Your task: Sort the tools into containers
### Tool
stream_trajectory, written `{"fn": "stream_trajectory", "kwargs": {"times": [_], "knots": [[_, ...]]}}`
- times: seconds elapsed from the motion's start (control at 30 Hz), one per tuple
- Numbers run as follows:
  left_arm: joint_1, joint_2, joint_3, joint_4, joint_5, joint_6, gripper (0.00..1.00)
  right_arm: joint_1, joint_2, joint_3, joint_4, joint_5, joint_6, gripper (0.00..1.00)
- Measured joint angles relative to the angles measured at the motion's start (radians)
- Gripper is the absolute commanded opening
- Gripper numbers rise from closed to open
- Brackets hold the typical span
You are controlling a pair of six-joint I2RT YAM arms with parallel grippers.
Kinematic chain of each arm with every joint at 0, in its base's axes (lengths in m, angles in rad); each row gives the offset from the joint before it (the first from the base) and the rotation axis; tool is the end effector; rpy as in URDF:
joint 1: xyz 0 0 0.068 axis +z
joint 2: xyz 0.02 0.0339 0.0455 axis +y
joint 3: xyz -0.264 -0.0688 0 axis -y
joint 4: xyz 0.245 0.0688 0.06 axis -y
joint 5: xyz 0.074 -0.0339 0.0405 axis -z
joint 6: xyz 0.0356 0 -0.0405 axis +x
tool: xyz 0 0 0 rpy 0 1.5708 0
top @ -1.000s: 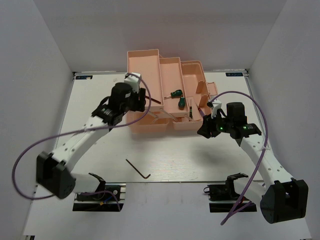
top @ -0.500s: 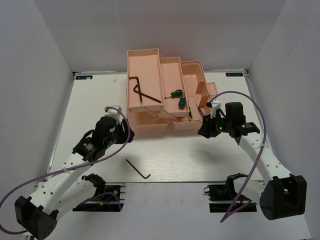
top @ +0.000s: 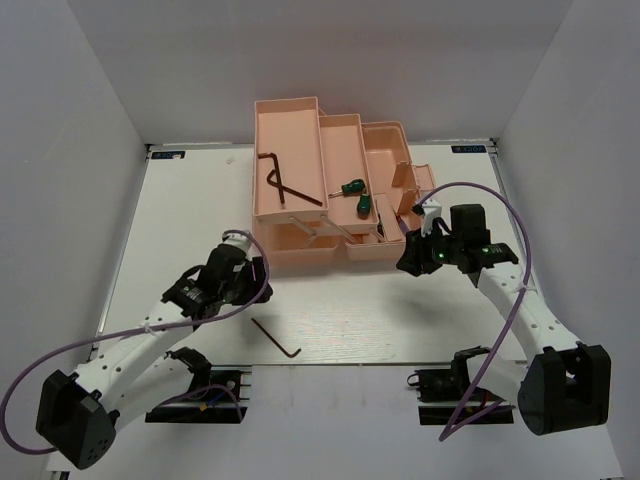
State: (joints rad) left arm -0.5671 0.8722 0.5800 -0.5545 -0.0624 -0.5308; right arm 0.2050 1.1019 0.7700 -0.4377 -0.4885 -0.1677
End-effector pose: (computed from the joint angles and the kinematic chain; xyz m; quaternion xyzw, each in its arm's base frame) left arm 0.1485 -0.0920 0.2205 0.0059 0.9348 -0.1598 0.3172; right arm 0.2194 0.0627 0.2525 -0.2582 0.8606 0.2297 0.3742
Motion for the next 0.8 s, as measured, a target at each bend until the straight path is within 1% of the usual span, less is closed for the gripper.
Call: {"fn": "stream_trajectory", "kwargs": {"times": [0.2, 0.23, 0.53, 0.8], "knots": [[-0.029, 0.126, 0.01, -0.085, -0.023, -0.122, 0.68, 0.0, 0.004, 0.0, 0.0, 0.004, -0.001, 0.46], [-0.034, 0.135, 0.01, -0.1, -0.024, -0.141, 0.66, 0.0, 0.006, 0.0, 0.0, 0.005, -0.001, 0.46], [-0.137, 0.146, 0.012, -0.175, -0.001, -0.304, 0.67, -0.001, 0.009, 0.0, 0.0, 0.007, -0.001, 0.46], [-0.214, 0.185, 0.027, -0.285, -0.045, -0.473, 0.67, -0.001, 0.009, 0.0, 0.0, 0.001, 0.0, 0.46]]}}
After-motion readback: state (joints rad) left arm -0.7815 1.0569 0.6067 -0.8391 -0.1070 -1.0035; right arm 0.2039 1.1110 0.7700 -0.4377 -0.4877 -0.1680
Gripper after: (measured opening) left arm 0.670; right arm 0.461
